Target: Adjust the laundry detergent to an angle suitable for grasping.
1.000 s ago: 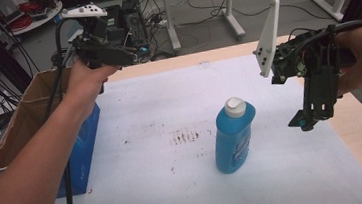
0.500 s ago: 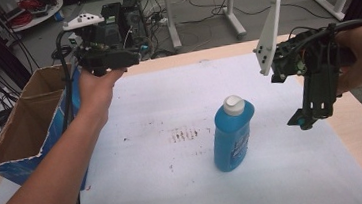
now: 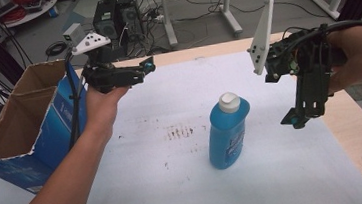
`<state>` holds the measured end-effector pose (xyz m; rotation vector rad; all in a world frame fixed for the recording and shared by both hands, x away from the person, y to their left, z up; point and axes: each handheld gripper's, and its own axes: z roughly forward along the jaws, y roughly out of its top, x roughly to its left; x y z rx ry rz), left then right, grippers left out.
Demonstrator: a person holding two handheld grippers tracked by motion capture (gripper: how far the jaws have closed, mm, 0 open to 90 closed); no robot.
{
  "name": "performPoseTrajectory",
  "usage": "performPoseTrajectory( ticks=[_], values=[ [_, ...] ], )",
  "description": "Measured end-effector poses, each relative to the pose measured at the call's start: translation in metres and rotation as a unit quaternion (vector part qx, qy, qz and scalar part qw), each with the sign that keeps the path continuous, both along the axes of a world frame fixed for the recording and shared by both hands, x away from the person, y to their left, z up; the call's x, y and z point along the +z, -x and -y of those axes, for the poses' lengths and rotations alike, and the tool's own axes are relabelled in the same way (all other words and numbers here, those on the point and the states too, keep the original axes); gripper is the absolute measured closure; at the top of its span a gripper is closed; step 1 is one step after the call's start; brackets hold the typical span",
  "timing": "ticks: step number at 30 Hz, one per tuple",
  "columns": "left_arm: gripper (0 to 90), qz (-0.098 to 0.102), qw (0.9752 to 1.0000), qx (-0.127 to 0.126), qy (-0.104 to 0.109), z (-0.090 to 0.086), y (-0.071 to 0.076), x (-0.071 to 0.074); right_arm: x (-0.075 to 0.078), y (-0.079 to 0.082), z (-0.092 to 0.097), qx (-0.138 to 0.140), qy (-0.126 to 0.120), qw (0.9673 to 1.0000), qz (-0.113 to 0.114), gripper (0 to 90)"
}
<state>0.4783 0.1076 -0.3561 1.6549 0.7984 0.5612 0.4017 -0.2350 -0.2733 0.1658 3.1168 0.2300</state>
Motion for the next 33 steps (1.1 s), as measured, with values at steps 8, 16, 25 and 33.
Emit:
performPoseTrajectory(
  ticks=[8,16,25,33],
  values=[
    [1.6,0.004,0.9998,-0.014,-0.014,0.005,0.010,-0.010,-0.002,-0.001,0.001,0.001,-0.001,1.0000,-0.001,1.4],
    [1.6,0.014,0.9994,-0.031,-0.011,0.007,0.032,-0.012,-0.004,0.000,0.004,-0.001,-0.001,1.0000,-0.003,1.4],
    [1.7,0.029,0.9987,-0.042,-0.008,0.014,0.062,-0.012,-0.004,0.002,0.002,0.001,0.000,1.0000,-0.003,1.4],
    [1.6,0.022,0.9984,-0.046,-0.024,0.019,0.081,-0.010,-0.005,0.003,0.003,-0.001,0.000,1.0000,-0.004,1.4]
  ],
)
